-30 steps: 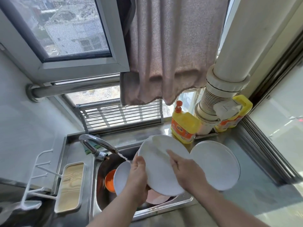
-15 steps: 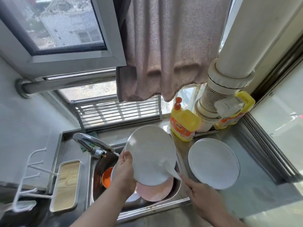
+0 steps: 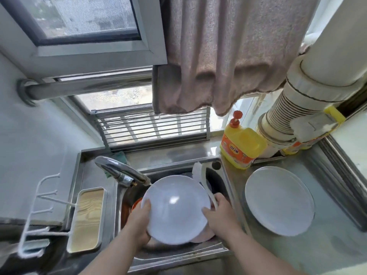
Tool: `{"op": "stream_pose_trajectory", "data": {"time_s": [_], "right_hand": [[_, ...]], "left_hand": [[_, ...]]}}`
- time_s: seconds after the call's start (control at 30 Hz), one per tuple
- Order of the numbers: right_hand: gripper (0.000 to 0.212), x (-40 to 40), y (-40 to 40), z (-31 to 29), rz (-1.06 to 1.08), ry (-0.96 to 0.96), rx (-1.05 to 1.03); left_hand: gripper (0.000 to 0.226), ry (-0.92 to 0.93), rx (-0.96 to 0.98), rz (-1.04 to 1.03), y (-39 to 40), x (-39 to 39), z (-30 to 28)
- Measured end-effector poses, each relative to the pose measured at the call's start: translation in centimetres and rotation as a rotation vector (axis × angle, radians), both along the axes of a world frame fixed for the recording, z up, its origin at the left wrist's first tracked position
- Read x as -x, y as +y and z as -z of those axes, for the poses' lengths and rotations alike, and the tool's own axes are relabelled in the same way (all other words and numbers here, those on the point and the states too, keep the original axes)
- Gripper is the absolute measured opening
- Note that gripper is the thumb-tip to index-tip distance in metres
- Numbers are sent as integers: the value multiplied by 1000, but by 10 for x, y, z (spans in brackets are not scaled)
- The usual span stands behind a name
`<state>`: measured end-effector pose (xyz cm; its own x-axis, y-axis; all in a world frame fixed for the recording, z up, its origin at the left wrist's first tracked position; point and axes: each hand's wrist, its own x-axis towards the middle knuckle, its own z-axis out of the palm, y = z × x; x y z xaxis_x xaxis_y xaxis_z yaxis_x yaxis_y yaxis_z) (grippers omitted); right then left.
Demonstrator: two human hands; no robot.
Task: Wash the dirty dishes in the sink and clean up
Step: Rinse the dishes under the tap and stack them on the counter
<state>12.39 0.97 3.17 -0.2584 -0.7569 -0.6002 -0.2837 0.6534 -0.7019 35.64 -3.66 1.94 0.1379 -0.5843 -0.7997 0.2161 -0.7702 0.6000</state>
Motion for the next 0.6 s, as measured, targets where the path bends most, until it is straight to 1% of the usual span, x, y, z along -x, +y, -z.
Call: {"op": "stream_pose_trajectory", "data": {"time_s": [0.1,0.17,0.27,0.37,0.47,0.53,0.6], "right_hand": [[12,-32,-14,18,-7,-27,-16],[16,-48,-22,29,32,-84,-67],[25,-70,-38,43,118,-157,-103],[28,-88,-53,50,253,-187,-69],[35,-91,-67,52,340,-247,9],[41,-83,-75,48,358,-290,55],[45,-70,-79,36,342,-300,107]], "left_hand": [[33,16,7,-20,-9,-33,8],[37,43,5,-3,-13,-53,8],[36,63,27,32,-16,-79,4],[33,52,27,81,-17,-98,6],[29,26,-7,67,-16,-96,6],[25,46,-57,34,-17,-86,6],[29,94,-105,24,-19,-73,14]]}}
